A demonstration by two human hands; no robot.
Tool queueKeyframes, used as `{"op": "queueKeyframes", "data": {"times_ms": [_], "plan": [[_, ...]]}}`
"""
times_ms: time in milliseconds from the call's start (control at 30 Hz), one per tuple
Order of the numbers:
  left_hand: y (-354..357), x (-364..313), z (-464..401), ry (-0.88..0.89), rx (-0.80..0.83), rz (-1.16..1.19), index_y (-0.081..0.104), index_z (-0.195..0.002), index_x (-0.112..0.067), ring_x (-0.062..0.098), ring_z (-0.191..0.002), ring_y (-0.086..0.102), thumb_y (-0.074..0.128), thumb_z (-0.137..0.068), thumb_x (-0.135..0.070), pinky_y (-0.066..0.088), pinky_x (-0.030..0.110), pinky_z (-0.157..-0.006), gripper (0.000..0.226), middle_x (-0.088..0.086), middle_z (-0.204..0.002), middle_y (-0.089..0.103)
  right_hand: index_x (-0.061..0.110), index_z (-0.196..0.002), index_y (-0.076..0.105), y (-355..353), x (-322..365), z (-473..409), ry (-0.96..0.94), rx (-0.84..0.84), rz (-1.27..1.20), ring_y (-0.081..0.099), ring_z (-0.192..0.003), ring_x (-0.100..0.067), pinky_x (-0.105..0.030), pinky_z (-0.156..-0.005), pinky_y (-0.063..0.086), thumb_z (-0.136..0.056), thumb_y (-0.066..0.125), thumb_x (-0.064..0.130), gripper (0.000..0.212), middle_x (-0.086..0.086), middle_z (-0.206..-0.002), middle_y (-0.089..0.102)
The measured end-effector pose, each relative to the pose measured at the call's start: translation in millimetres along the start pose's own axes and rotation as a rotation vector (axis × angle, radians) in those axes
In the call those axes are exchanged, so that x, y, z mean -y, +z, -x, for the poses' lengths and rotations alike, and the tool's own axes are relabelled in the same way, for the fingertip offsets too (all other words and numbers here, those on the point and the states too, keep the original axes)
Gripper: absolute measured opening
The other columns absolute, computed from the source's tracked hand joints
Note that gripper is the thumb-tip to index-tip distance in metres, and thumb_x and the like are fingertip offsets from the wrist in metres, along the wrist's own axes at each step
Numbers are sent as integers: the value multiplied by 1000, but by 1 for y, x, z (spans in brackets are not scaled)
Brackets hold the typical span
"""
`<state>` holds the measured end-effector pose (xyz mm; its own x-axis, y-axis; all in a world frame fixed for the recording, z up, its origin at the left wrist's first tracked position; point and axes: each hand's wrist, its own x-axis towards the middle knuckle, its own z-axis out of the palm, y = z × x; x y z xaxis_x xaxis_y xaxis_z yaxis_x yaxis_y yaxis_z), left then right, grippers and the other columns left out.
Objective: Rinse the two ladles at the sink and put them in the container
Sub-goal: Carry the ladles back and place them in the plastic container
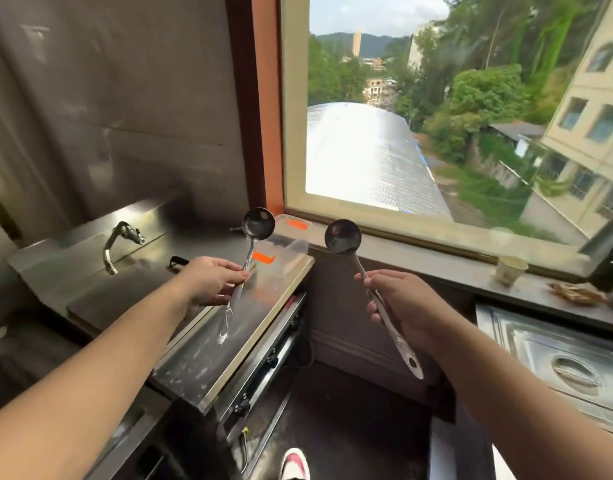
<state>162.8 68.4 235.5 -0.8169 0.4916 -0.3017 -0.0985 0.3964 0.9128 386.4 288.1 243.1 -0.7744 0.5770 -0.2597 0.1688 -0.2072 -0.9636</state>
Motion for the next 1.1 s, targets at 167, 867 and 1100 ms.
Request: {"op": "queueKeyframes", "data": {"times_ms": [167,867,1100], "plan": [[12,-3,-98,-9,28,1,71,-94,-8,10,-55,60,75,-88,-10,50,17,-47,7,4,-76,71,6,-102,77,4,0,-89,38,-23,74,58,-56,-18,-28,-49,50,-96,57,7,20,-10,-75,59],[25,5,-435,-201,58,-565,78,-92,-5,24,-52,55,74,-79,-22,53,30,-60,22,9,-64,64,-5,-114,70,96,14,-406,279,100,26,63,-46,-14,-25,-46,55,-96,59,0,21,-9,-73,68],[61,-3,-468,-344,13,-913,61,-65,-12,18,-54,65,70,-82,-25,45,21,-50,23,2,-49,62,-5,-112,69,83,-4,-446,349,167,6,65,-72,-30,-36,-68,58,-94,60,1,21,-22,-91,69]]}}
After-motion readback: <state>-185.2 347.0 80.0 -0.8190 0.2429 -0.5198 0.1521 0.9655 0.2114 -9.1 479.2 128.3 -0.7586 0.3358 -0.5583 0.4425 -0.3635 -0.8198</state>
